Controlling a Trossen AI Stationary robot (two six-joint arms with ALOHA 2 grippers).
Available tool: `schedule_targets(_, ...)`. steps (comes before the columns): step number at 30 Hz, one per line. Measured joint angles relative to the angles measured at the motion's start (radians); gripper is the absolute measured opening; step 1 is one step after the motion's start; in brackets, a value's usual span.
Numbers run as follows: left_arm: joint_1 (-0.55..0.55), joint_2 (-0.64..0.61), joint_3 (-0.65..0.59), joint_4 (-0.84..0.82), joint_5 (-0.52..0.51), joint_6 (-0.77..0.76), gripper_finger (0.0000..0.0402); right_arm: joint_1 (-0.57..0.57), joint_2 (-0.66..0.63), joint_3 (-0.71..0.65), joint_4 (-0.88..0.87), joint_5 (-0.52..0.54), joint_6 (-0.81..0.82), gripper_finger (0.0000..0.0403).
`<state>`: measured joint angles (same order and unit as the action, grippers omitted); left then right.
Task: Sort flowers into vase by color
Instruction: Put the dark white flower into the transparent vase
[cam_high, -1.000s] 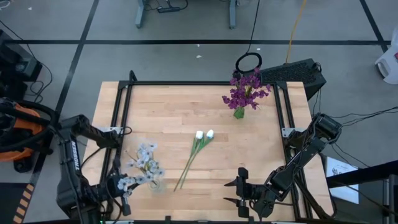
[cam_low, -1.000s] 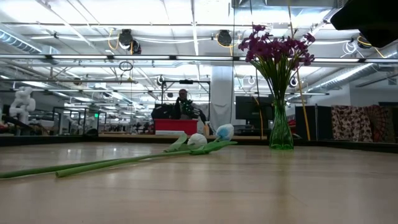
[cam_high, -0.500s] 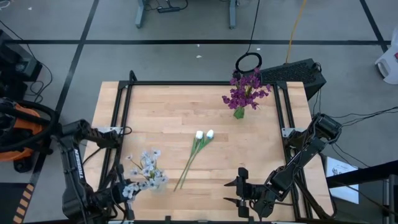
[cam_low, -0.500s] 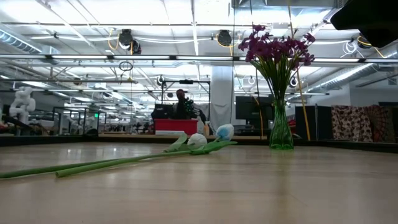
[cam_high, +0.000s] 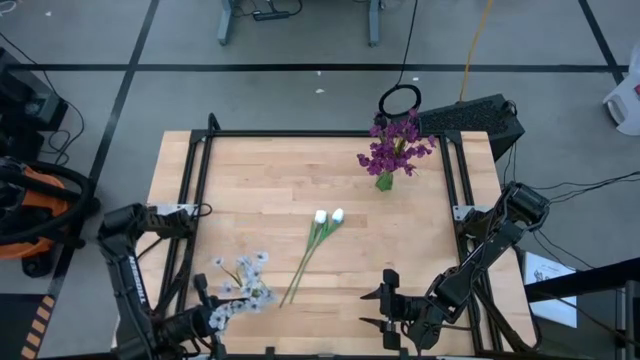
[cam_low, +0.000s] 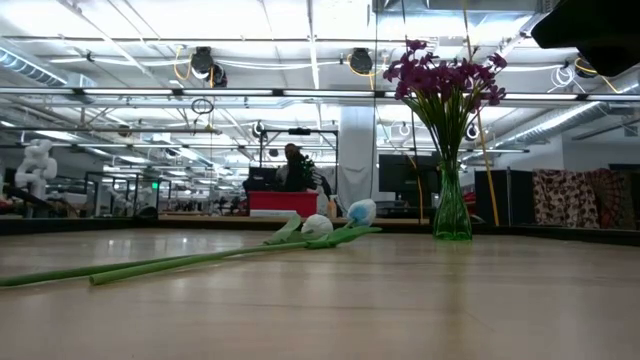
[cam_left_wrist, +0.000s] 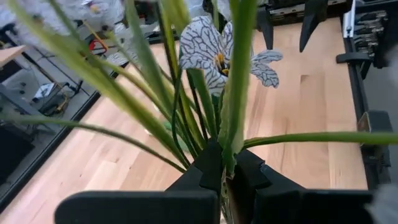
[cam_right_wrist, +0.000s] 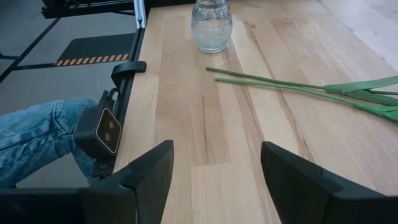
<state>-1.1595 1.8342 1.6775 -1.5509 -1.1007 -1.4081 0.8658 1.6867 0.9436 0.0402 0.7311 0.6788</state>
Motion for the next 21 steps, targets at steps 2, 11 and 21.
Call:
schedule_targets(2,0.008,0.006,0.0,0.0,0.007,-0.014,0.0013,0.0,0.0,0.0,0.0,0.0,0.001,0.0233)
schedule_targets(11,0.045,0.007,0.001,0.002,0.07,-0.028,0.0013,0.0,0.0,0.0,0.0,0.0,0.001,0.0233)
schedule_targets(21,0.061,0.007,0.001,0.004,0.102,-0.028,0.0013,0.0,0.0,0.0,0.0,-0.001,0.002,0.0233)
